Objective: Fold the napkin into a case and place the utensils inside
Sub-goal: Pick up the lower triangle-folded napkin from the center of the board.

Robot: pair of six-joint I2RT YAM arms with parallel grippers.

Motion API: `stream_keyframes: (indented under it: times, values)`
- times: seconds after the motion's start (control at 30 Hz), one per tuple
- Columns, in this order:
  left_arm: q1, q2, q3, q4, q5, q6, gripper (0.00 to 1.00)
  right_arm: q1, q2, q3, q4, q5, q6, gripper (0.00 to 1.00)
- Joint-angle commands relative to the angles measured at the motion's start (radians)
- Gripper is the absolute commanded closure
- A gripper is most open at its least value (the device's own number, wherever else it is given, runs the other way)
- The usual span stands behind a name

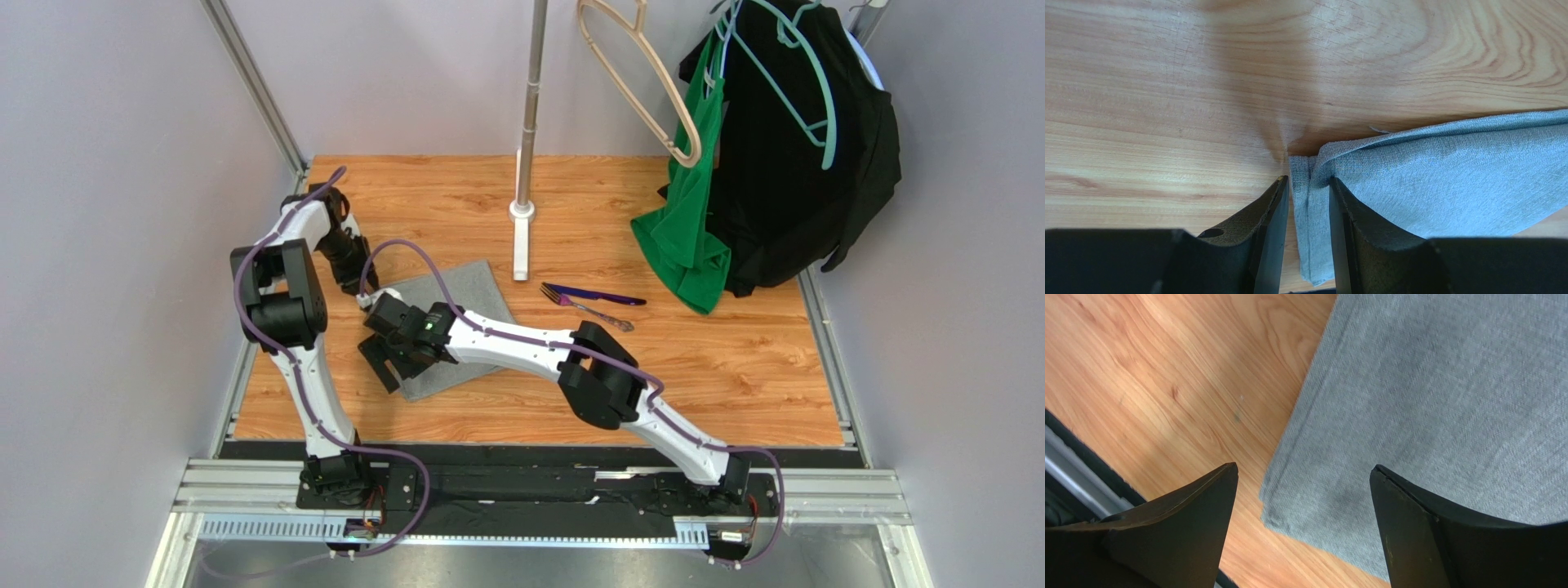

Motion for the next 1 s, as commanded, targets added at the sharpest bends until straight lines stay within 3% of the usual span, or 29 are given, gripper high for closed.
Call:
stream_keyframes:
  times: [0.0, 0.2, 0.5, 0.87, 0.97]
  values:
    - [0.001, -0.044, -0.02, 0.02, 0.019, -0.054, 0.61, 0.017, 0.061, 0.156, -0.066, 0.118, 0.018, 0.18]
    - [0.029, -0.081, -0.029, 0.029, 0.048, -0.107, 0.61, 0.023, 0.094, 0.213, -0.105, 0.164, 0.01, 0.31]
    - [0.129, -0.236, -0.132, 0.115, 0.134, -0.221, 0.61, 0.028, 0.162, 0.289, -0.028, 0.184, -0.06, 0.5]
    - [0.161, -0.346, -0.199, 0.149, 0.245, -0.292, 0.6, 0.028, 0.254, 0.36, -0.08, 0.153, -0.031, 0.49]
    - [0.163, -0.375, -0.201, 0.122, 0.226, -0.293, 0.59, 0.031, 0.315, 0.401, -0.137, 0.159, 0.006, 0.6]
